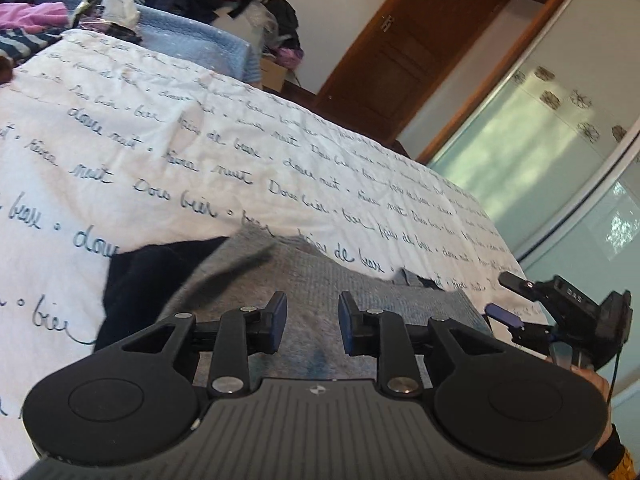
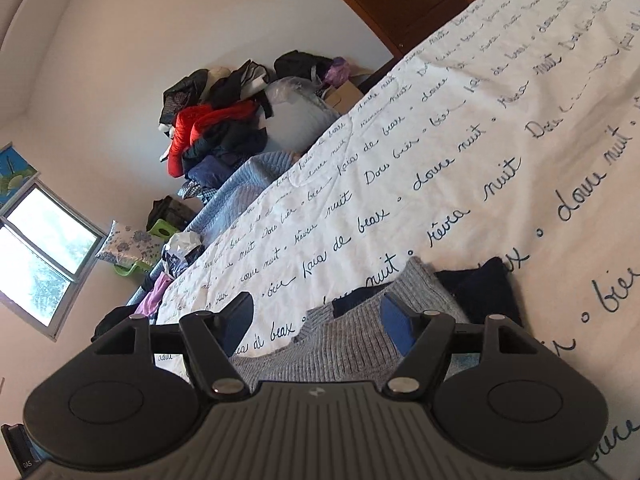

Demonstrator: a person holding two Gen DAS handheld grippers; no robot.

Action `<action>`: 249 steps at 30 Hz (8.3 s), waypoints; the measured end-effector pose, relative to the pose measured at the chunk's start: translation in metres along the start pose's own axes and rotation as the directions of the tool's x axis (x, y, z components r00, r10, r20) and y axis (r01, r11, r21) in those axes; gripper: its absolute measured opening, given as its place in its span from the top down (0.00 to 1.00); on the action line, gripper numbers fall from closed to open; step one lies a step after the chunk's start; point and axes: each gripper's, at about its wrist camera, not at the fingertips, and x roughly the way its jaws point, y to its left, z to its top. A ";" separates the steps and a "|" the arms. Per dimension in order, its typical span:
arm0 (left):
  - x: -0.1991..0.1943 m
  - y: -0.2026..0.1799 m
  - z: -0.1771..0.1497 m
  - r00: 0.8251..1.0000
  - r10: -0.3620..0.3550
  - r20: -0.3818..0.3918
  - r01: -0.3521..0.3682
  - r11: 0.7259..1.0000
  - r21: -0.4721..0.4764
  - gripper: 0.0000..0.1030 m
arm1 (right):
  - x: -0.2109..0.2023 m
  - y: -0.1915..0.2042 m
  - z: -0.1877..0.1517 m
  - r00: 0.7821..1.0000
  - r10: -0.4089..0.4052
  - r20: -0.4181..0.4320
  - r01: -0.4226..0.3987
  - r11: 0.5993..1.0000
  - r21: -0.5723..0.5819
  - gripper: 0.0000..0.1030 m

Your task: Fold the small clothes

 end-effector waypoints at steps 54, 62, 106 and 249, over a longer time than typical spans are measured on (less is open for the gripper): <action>-0.056 -0.028 -0.073 0.842 0.504 0.192 -0.533 0.831 0.160 0.11 | -0.061 0.111 -0.167 0.991 -0.132 -0.030 0.096 0.839 -0.535 0.12; -0.079 -0.016 -0.097 0.836 0.514 0.195 -0.544 0.822 0.166 0.11 | -0.077 0.121 -0.206 0.989 -0.146 -0.019 0.100 0.759 -0.643 0.12; -0.087 -0.010 -0.110 0.789 0.584 0.192 -0.610 0.783 0.125 0.10 | -0.059 0.152 -0.313 0.986 -0.161 0.049 0.109 0.389 -0.915 0.12; 0.038 -0.205 -0.008 0.981 0.146 0.127 -0.173 0.957 0.232 0.86 | -0.096 0.099 -0.237 0.982 0.034 0.186 0.103 0.731 -0.675 0.93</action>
